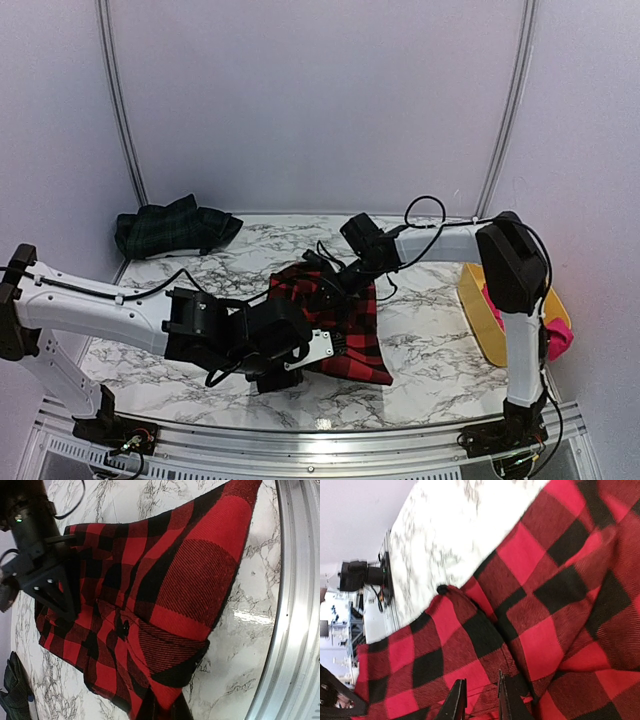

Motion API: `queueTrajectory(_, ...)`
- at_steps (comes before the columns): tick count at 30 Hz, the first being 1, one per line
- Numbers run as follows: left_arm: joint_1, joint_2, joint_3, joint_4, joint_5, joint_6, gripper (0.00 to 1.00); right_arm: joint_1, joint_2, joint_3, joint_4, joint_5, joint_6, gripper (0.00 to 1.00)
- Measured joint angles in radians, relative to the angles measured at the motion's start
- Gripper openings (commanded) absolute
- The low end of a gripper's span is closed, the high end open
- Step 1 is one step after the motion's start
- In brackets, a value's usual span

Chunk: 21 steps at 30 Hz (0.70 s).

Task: Fold and stack the mixed laundry pile
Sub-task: Fold the 2/3-rectangle-folded T-shirt at the center of the board.

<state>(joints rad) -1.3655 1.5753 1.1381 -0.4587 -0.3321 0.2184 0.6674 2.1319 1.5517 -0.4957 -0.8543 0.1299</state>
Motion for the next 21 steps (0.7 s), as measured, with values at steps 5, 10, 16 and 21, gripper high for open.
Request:
queueTrajectory(5, 0.040, 0.000, 0.116, -0.134, 0.061, -0.044, 0.00, 0.073, 0.017, -0.213, 0.127, -0.048, 0.011, 0.15)
queueTrajectory(10, 0.095, 0.000, 0.218, -0.218, 0.101, -0.063, 0.00, 0.183, -0.011, -0.316, 0.241, -0.126, 0.035, 0.15)
queueTrajectory(16, 0.117, -0.001, 0.230, -0.277, 0.157, -0.063, 0.00, 0.295, -0.049, -0.348, 0.238, -0.122, 0.041, 0.24)
queueTrajectory(21, 0.119, -0.029, 0.219, -0.279, 0.213, -0.060, 0.00, 0.259, -0.071, -0.288, 0.112, -0.081, -0.005, 0.37)
